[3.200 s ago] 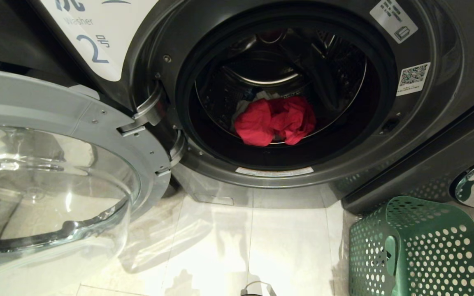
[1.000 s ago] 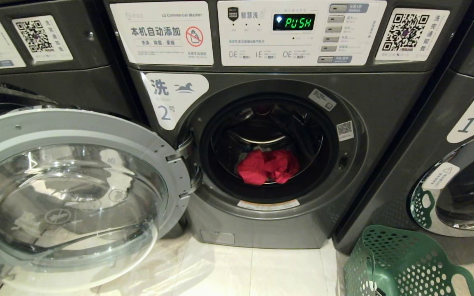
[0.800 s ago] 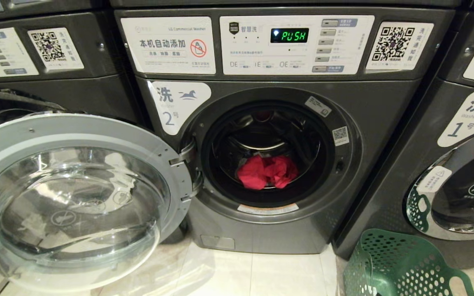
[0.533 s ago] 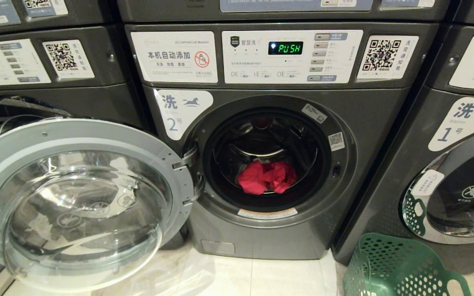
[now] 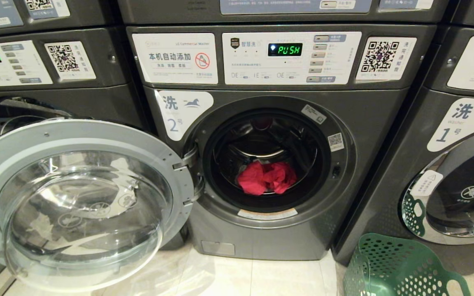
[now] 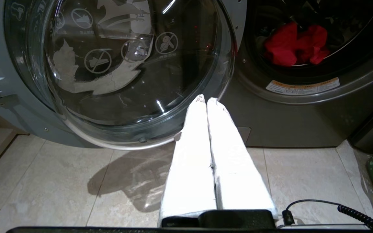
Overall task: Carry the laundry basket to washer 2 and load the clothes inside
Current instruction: Close the washing machine door with the left hand
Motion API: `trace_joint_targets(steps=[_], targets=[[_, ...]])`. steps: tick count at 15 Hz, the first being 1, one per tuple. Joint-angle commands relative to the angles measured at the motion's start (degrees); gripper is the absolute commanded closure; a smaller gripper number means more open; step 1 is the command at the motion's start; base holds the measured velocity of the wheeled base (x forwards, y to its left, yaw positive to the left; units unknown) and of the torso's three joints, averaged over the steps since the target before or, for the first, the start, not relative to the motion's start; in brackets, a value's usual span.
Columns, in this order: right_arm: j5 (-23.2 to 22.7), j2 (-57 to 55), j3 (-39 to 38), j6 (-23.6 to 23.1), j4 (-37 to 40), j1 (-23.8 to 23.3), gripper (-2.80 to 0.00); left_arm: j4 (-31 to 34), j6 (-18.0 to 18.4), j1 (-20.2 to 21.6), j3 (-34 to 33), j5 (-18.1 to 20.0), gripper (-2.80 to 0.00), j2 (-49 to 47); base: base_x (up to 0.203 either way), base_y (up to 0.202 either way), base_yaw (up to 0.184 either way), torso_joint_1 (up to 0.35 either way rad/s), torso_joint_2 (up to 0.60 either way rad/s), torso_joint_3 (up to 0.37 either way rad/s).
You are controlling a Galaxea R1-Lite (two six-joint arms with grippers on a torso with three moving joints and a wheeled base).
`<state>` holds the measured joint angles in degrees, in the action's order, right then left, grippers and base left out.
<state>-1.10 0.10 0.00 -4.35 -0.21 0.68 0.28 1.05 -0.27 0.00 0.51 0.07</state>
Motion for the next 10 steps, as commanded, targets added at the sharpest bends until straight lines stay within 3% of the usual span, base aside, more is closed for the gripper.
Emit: trace_joint_targets(steps=[1, 8, 10], targets=[[0.0, -0.1, 0.0, 0.0, -0.1, 0.0, 0.0, 0.0, 0.0, 0.0, 0.0, 0.0, 0.0, -0.1, -0.058, 0.0, -0.001, 0.012, 0.0, -0.001], [0.0, -0.1, 0.0, 0.9, -0.1, 0.0, 0.0, 0.0, 0.0, 0.0, 0.0, 0.0, 0.0, -0.1, -0.183, 0.0, 0.001, 0.001, 0.0, 0.002], [0.0, -0.1, 0.0, 1.2, -0.1, 0.0, 0.0, 0.0, -0.1, 0.0, 0.0, 0.0, 0.0, -0.1, -0.044, 0.0, -0.001, 0.001, 0.0, 0.004]])
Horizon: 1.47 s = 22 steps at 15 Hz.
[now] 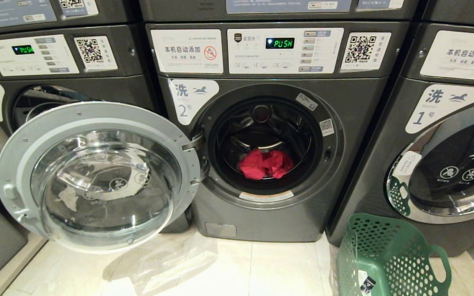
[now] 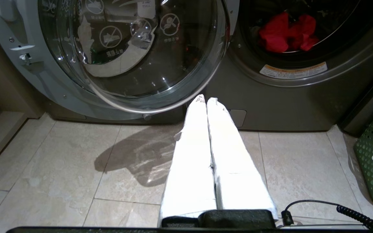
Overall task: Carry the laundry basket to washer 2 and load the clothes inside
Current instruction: Close the washing machine door with the left hand
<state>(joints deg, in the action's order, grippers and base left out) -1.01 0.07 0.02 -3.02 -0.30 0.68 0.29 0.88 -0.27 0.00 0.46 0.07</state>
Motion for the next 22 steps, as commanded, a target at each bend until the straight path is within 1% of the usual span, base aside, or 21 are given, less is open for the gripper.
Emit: trace_joint_targets(steps=[1, 4, 6, 9, 10, 12, 14, 16, 18, 19, 20, 21, 22], targets=[[0.0, -0.1, 0.0, 0.2, 0.0, 0.0, 0.0, 0.0, -0.1, 0.0, 0.0, 0.0, 0.0, 0.0, 0.0, 0.0, 0.0, 0.0, 0.0, 0.0], [0.0, -0.1, 0.0, 0.5, 0.0, 0.0, 0.0, 0.0, -0.4, 0.0, 0.0, -0.1, 0.0, 0.0, 0.0, 0.0, 0.0, 0.0, 0.0, 0.0], [0.0, -0.1, 0.0, 0.6, 0.0, 0.0, 0.0, 0.0, 1.1, 0.0, 0.0, 0.4, 0.0, 0.0, 0.0, 0.0, 0.0, 0.0, 0.0, 0.0], [0.0, -0.1, 0.0, 0.3, 0.0, 0.0, 0.0, -0.5, 1.8, 0.0, 1.0, 0.9, 0.0, 0.0, 0.0, 0.0, 0.0, 0.0, 0.0, 0.0], [0.0, -0.1, 0.0, -0.2, 0.0, 0.0, 0.0, -0.2, 2.0, 0.0, 4.3, 2.0, 0.0, -0.3, 0.0, 0.0, 0.0, 0.0, 0.0, 0.0], [0.0, -0.1, 0.0, -0.2, 0.0, 0.0, 0.0, 2.5, 3.4, 0.0, 14.3, 2.7, 0.0, -3.5, 0.0, 0.0, 0.0, 0.0, 0.0, 0.0], [0.0, -0.1, 0.0, -0.2, 0.0, 0.0, 0.0, 4.0, 5.0, 0.0, 24.1, 2.2, 0.0, -13.7, 0.0, 0.0, 0.0, 0.0, 0.0, 0.0], [0.0, -0.1, 0.0, 0.5, 0.0, 0.0, 0.0, 4.6, 5.7, -0.1, 35.5, 0.6, 0.0, -27.8, 0.0, 0.0, 0.0, 0.0, 0.0, 0.0], [0.0, -0.1, 0.0, 0.6, 0.0, 0.0, 0.0, 4.8, 3.8, 0.1, 46.8, -4.3, 0.0, -43.3, 0.0, 0.0, 0.0, 0.0, 0.0, 0.0], [0.0, -0.1, 0.0, 0.6, 0.0, 0.0, 0.0, 4.6, 2.0, 0.6, 52.9, -6.8, 0.0, -52.0, 0.0, 0.0, 0.0, 0.0, 0.0, 0.0], [0.0, -0.1, 0.0, 0.6, 0.0, 0.0, 0.0, 3.8, 0.3, 2.1, 58.5, -8.4, 0.0, -60.7, 0.0, 0.0, 0.0, 0.0, 0.0, 0.0], [0.0, -0.1, 0.0, 0.6, 0.0, 0.0, 0.0, 2.1, -1.0, 4.1, 63.7, -9.1, 0.0, -68.9, 0.0, 0.0, 0.0, 0.0, 0.0, 0.0], [0.0, -0.1, 0.0, 0.6, 0.0, 0.0, 0.0, -0.1, -2.0, 6.5, 68.8, -8.8, 0.0, -76.3, 0.0, 0.0, 0.0, 0.0, 0.0, 0.0]])
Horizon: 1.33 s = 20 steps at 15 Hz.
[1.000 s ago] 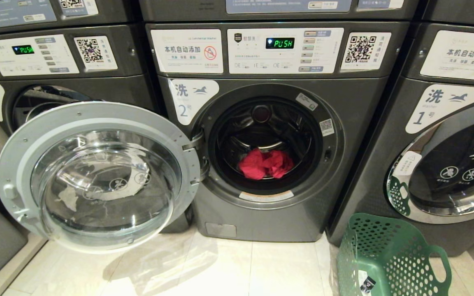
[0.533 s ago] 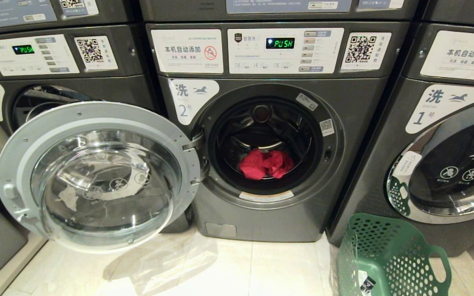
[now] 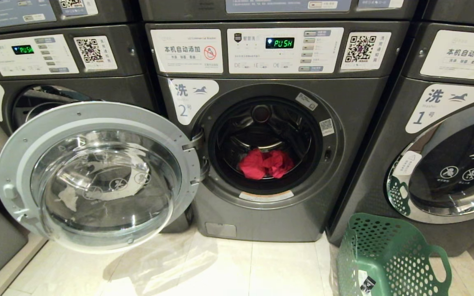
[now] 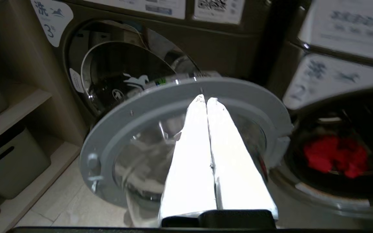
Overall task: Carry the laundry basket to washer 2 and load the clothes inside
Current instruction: Close the washing machine door with the left hand
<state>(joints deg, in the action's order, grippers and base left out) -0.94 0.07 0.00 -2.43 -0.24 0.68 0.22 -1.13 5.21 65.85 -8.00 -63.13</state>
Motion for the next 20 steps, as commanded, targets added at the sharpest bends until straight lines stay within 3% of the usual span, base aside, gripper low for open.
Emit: trace_joint_targets(steps=[1, 3, 5, 7, 10, 13, 15, 20], targets=[[0.0, -0.1, 0.0, 0.1, 0.0, 0.0, 0.0, -2.1, -0.8, 4.1, 10.1, 0.9, 0.0, -21.0, 0.0, 0.0, 0.0, 0.0, 0.0, 0.0], [0.5, -0.1, 0.1, 1.4, -0.1, 0.0, 0.0, -2.8, -2.1, 9.3, 24.8, 4.4, 0.0, -32.0, 0.0, 0.0, 0.0, 0.0, 0.0, 0.0], [2.6, -0.1, 0.0, 4.3, -0.2, 0.0, 0.0, -1.7, -3.1, 13.7, 35.2, 10.8, 0.0, -40.4, 0.0, 0.0, 0.0, 0.0, 0.0, 0.0], [2.6, -0.1, 0.0, 4.3, -0.2, 0.0, 0.0, 3.1, -3.8, 16.6, 37.1, 20.3, 0.0, -42.4, 0.0, 0.0, 0.0, 0.0, 0.0, 0.0], [2.6, -0.1, 0.0, 4.3, -0.2, 0.0, 0.0, 7.0, -4.0, 17.2, 37.4, 28.6, 0.0, -44.3, 0.0, 0.0, 0.0, 0.0, 0.0, 0.0], [2.7, -0.1, 0.0, 4.3, -0.2, 0.0, 0.0, 5.1, -4.1, 17.3, 42.6, 31.5, 0.0, -50.4, 0.0, 0.0, 0.0, 0.0, 0.0, 0.0], [2.8, -0.1, 0.0, 4.4, -0.2, 0.0, 0.0, -1.0, -4.1, 17.3, 44.9, 32.3, 0.0, -54.5, 0.0, 0.0, 0.0, 0.0, 0.0, 0.0], [2.9, -0.1, 0.0, 4.4, -0.2, 0.0, 0.0, 1.2, -4.1, 17.3, 44.9, 32.5, 0.0, -56.7, 0.0, 0.0, 0.0, 0.0, 0.0, 0.0]])
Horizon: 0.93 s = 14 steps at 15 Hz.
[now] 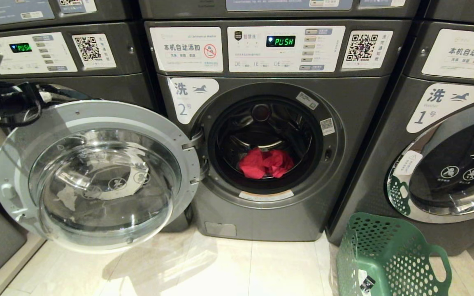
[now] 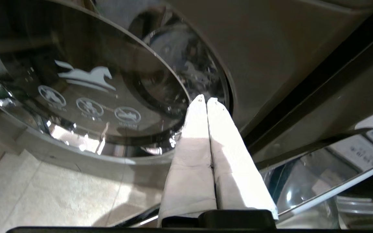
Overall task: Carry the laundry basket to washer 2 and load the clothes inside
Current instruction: Close the washing machine door with the left hand
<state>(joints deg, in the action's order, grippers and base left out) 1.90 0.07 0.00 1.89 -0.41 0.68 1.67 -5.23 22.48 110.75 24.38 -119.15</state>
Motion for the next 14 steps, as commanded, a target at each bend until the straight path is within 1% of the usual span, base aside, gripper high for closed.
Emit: trace_joint_targets(steps=[1, 2, 3, 6, 8, 10, 11, 12, 13, 14], targets=[[0.0, -0.1, 0.0, 0.0, 0.0, 0.0, 0.0, 1.7, 0.0, 0.0, 0.0, 0.1, 0.0, -0.3, 0.0, 0.0, 0.0, 0.0, 0.0, 0.0], [0.0, -0.1, 0.0, 0.0, 0.0, 0.0, 0.0, 5.3, 0.0, -0.2, 0.0, 0.2, 0.0, 0.5, 0.0, 0.0, 0.0, 0.0, 0.0, 0.0], [0.0, -0.1, 0.0, 0.0, 0.0, 0.0, 0.0, 10.7, 0.0, -0.5, 0.0, 0.5, 0.0, 2.2, 0.0, 0.0, 0.0, 0.0, 0.0, 0.0], [0.0, -0.1, 0.0, 0.0, 0.0, 0.0, 0.0, 29.3, 0.0, -1.8, 0.0, 4.3, 0.0, 8.8, 0.0, 0.0, 0.0, 0.0, 0.0, 0.0], [0.0, -0.1, 0.0, 0.0, 0.0, 0.0, 0.0, 37.9, 0.0, -3.3, 0.0, 5.3, 0.0, 12.9, 0.0, 0.0, 0.0, 0.0, 0.0, 0.0], [0.0, -0.1, 0.0, 0.1, 0.0, 0.0, 0.0, 45.6, 0.0, -5.7, 0.0, 5.8, 0.0, 17.1, 0.0, 0.0, 0.0, 0.0, 0.0, 0.0], [0.0, -0.1, 0.0, 0.1, 0.0, 0.0, 0.0, 49.5, 0.0, -7.1, 0.0, 6.8, 0.0, 19.3, 0.0, 0.0, 0.0, 0.0, 0.0, 0.0], [0.0, -0.1, 0.0, 0.1, 0.0, 0.0, 0.0, 53.7, 0.0, -9.1, 0.0, 7.8, 0.0, 21.7, 0.0, 0.0, 0.0, 0.0, 0.0, 0.0], [0.0, -0.1, 0.0, 0.1, 0.0, 0.0, 0.0, 57.8, 0.0, -12.0, 0.0, 8.4, 0.0, 23.8, 0.0, 0.0, 0.0, 0.0, 0.0, 0.0], [0.0, -0.1, 0.0, 0.1, 0.0, 0.0, 0.0, 60.3, -0.1, -14.7, -0.1, 8.6, 0.0, 25.0, 0.0, 0.0, 0.0, 0.0, 0.0, 0.0]])
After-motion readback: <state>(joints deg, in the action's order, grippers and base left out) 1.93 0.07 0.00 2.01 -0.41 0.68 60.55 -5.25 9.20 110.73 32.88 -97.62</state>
